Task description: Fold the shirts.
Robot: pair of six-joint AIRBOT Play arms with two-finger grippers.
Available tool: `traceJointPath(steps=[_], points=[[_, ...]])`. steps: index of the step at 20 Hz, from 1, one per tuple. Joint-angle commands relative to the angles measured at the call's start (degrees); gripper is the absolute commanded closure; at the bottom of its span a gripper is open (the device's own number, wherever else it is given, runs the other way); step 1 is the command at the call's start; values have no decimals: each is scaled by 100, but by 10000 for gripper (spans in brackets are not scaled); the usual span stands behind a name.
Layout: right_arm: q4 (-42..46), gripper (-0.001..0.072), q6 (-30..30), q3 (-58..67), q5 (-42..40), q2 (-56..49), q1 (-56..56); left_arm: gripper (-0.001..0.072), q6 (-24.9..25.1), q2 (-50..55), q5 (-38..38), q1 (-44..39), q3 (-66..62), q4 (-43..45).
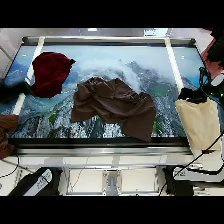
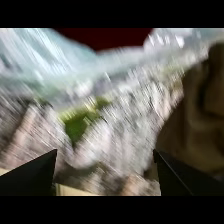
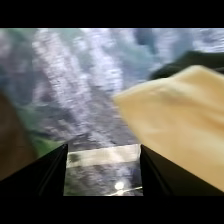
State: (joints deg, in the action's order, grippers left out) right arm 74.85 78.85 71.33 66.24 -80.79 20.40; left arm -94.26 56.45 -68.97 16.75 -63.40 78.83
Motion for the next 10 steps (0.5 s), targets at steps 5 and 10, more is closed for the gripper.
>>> traceJointPath(steps=[5, 10], points=[[-2258, 209, -927, -776, -107, -713, 138, 10, -260, -918, 1714, 275, 4039, -4035], [-2844, 306, -1215, -774, -232, -1388, -61, 10, -308, -918, 2236, 236, 4636, -4562]])
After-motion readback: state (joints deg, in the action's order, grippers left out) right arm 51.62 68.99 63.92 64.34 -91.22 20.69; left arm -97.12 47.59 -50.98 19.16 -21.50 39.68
